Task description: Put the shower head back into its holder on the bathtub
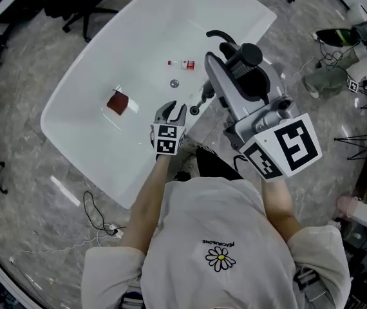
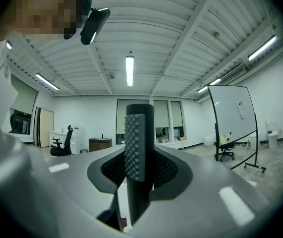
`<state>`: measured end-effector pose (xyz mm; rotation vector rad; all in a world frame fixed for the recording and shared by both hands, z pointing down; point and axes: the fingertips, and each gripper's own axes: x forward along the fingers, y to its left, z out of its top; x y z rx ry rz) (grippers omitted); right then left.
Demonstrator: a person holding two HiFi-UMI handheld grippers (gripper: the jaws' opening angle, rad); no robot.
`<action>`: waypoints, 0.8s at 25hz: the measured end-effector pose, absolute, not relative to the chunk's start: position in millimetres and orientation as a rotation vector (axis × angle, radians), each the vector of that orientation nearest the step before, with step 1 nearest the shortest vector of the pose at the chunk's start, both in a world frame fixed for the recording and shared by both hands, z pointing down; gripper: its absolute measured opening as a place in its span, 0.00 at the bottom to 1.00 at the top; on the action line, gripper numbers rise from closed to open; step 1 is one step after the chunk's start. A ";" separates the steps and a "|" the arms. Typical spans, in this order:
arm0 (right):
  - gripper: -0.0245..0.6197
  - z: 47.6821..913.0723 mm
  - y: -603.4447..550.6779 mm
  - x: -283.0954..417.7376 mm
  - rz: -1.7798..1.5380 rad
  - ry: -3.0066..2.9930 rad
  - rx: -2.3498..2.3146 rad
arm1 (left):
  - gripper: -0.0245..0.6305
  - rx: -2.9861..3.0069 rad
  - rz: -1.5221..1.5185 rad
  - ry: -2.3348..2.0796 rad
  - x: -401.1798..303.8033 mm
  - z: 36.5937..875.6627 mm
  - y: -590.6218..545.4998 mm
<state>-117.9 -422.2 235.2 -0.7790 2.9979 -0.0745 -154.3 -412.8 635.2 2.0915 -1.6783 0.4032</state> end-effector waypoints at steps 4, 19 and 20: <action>0.21 262.4 -434.5 -130.0 -0.137 3.022 -0.763 | 0.04 2.074 0.311 -1.730 -177.4 608.3 -410.1; 0.21 461.7 -480.8 -135.5 -0.451 3.213 -0.929 | 0.04 1.979 0.197 -1.722 -199.8 580.0 -394.1; 0.21 476.1 -479.3 -134.1 -0.485 3.221 -0.933 | 0.04 1.978 0.226 -1.699 -195.8 583.7 -391.7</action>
